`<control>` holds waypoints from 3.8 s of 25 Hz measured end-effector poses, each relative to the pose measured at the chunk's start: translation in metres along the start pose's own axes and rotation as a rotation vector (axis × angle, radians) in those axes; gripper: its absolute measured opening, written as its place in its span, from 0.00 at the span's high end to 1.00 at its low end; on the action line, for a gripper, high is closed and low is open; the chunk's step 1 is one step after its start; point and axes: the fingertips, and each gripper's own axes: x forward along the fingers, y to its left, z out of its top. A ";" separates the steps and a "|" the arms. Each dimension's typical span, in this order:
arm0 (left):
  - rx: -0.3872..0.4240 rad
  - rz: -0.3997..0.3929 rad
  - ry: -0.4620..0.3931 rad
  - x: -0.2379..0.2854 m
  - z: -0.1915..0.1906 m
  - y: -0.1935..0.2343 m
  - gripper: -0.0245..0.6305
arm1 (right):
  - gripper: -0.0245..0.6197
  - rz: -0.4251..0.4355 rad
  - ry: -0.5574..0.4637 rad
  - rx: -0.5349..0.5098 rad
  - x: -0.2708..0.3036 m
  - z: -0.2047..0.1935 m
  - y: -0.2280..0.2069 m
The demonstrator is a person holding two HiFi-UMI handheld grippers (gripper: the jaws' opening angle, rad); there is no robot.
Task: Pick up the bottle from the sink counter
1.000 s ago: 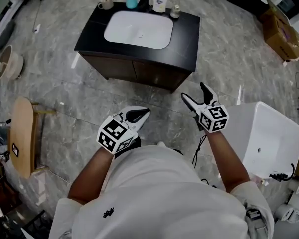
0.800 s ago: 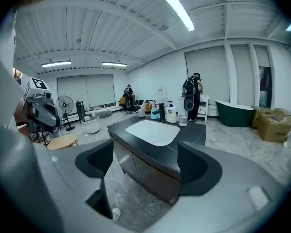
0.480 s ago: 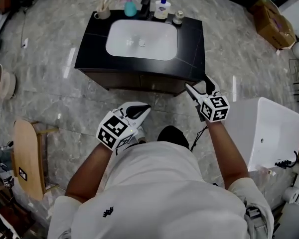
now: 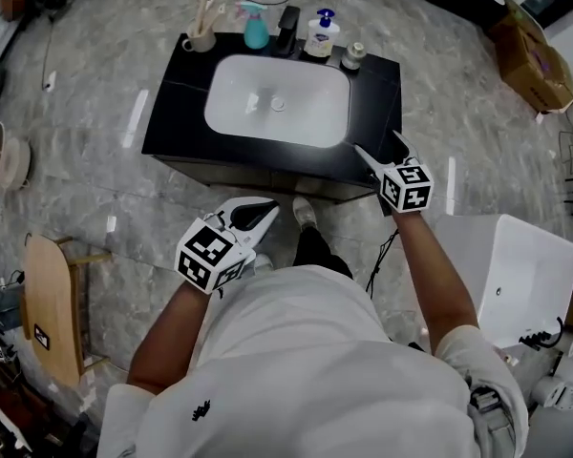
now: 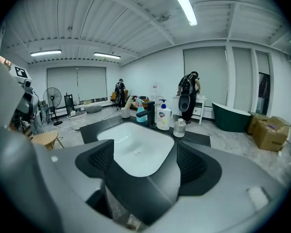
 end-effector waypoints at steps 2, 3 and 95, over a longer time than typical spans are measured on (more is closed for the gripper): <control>-0.016 0.035 -0.007 0.010 0.013 0.019 0.95 | 0.31 0.013 0.013 -0.007 0.029 0.005 -0.020; -0.024 0.050 -0.011 0.015 0.020 0.027 0.95 | 0.31 0.021 0.020 -0.008 0.043 0.008 -0.030; -0.159 0.236 -0.045 0.010 0.028 0.088 0.95 | 0.42 0.104 0.124 -0.136 0.175 0.062 -0.094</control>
